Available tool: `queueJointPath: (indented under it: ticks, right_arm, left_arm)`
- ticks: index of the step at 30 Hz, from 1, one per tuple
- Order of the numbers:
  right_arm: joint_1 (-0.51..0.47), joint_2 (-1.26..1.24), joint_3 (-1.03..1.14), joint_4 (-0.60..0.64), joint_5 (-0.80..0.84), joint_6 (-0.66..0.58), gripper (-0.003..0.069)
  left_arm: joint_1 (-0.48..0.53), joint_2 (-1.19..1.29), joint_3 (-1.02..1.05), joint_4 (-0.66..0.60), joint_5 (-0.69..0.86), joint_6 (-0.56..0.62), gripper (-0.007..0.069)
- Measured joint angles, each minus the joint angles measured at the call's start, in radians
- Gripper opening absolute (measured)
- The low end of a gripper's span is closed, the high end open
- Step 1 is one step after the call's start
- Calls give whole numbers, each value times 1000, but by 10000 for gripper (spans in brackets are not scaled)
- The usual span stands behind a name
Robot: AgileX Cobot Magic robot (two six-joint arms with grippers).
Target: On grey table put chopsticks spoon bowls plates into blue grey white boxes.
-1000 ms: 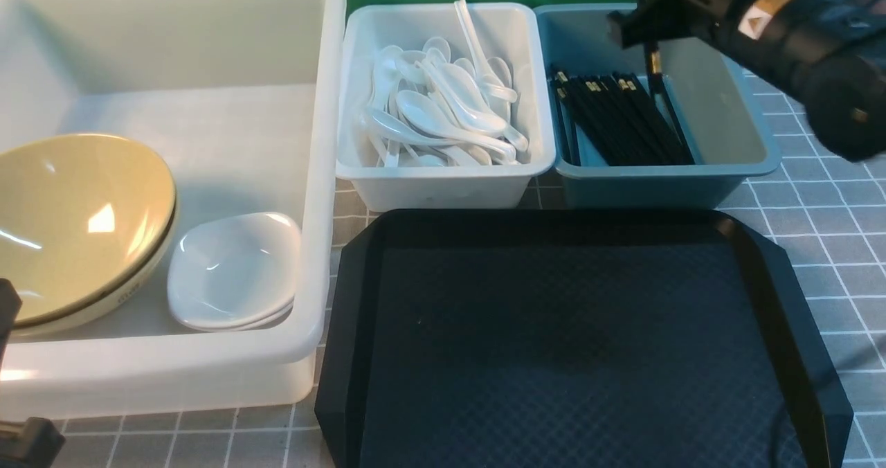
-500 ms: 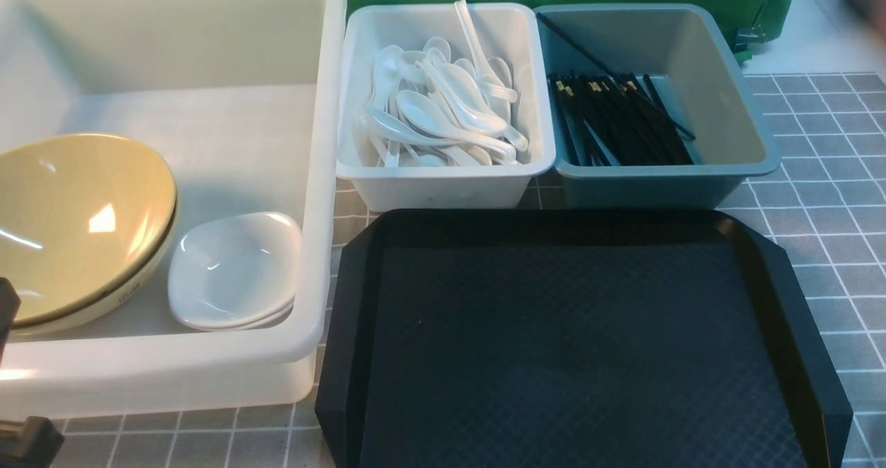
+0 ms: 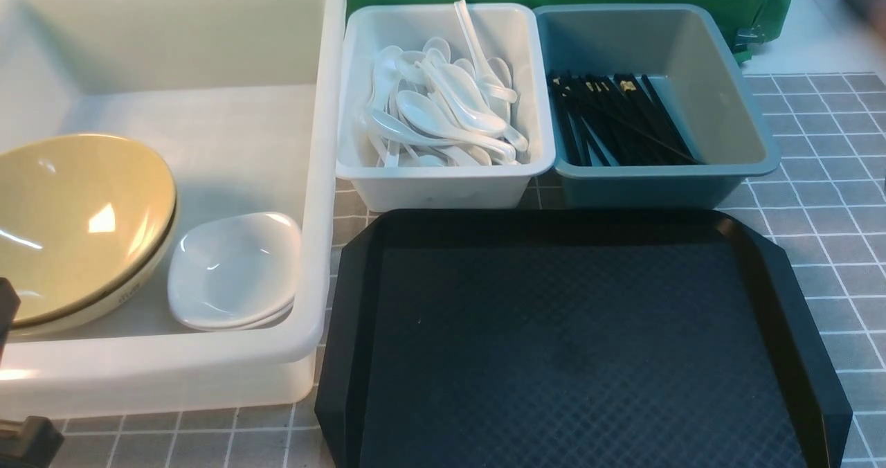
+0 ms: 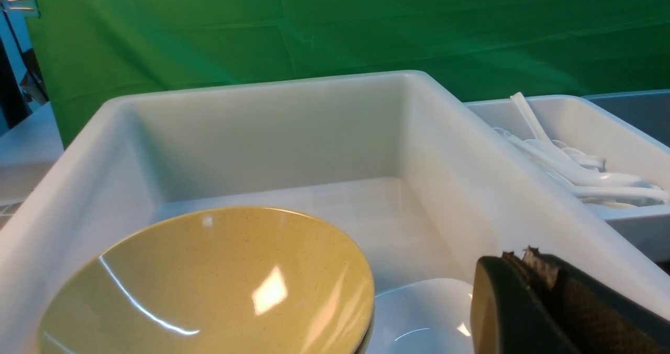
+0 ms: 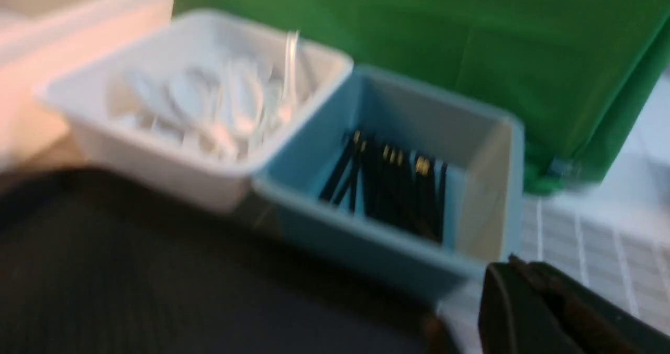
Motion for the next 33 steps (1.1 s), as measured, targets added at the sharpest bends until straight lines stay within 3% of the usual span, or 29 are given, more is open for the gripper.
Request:
queueJointPath:
  ticks: [6, 13, 23, 33]
  right_arm:
    - [0, -55, 247, 0, -6, 41, 34]
    - [-27, -184, 425, 0, -45, 176, 34]
    - [-195, -597, 449, 0, 33, 212, 38]
    - [-222, -631, 449, 0, 178, 213, 42]
  left_arm:
    - [0, 0, 0, 0, 0, 0, -11]
    - [0, -1, 0, 0, -1, 0, -11]
    - [0, -1, 0, -1, 1, 0, -11]
    - [0, -1, 0, -1, 7, 0, -11]
